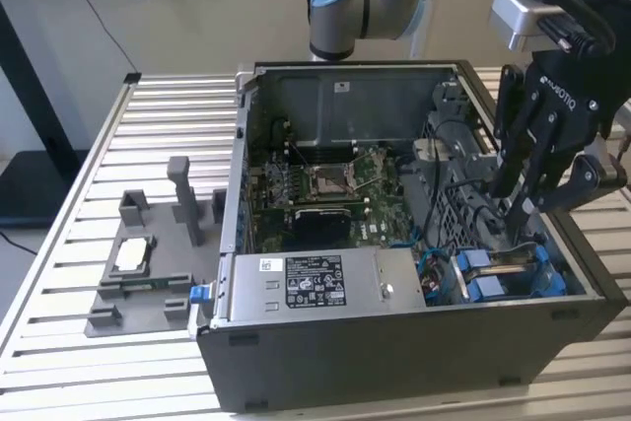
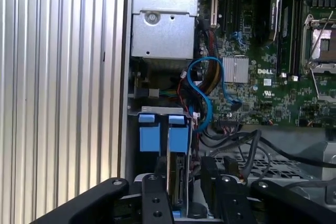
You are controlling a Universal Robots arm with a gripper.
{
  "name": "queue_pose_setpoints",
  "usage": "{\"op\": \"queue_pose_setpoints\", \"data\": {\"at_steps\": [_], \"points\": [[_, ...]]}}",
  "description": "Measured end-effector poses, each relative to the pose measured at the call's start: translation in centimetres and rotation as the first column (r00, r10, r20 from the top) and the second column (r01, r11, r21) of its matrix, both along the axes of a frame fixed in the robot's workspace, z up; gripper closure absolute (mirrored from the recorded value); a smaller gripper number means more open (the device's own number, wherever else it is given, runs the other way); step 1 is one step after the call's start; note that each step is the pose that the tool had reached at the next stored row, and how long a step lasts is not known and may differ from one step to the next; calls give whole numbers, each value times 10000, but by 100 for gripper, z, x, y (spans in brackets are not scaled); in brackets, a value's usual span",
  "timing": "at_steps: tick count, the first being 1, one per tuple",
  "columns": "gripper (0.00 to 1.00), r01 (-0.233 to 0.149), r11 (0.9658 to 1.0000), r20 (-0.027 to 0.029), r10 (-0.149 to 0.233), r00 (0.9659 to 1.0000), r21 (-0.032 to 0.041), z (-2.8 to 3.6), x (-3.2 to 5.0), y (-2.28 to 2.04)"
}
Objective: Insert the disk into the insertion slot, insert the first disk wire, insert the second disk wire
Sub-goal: 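Insert the disk into the insertion slot, then insert the first disk wire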
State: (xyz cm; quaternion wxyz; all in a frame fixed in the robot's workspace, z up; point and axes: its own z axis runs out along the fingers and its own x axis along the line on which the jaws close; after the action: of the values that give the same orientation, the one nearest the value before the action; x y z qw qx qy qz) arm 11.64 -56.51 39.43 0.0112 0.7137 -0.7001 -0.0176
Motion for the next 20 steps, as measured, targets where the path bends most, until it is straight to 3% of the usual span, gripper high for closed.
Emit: {"op": "queue_pose_setpoints", "data": {"at_steps": [11, 15, 20], "points": [[60, -1, 10000, 140, 1, 9999, -2, 29, 0, 218], [60, -1, 10000, 150, 1, 9999, -2, 29, 0, 268], [60, -1, 10000, 159, 1, 9999, -2, -5, 0, 297]]}}
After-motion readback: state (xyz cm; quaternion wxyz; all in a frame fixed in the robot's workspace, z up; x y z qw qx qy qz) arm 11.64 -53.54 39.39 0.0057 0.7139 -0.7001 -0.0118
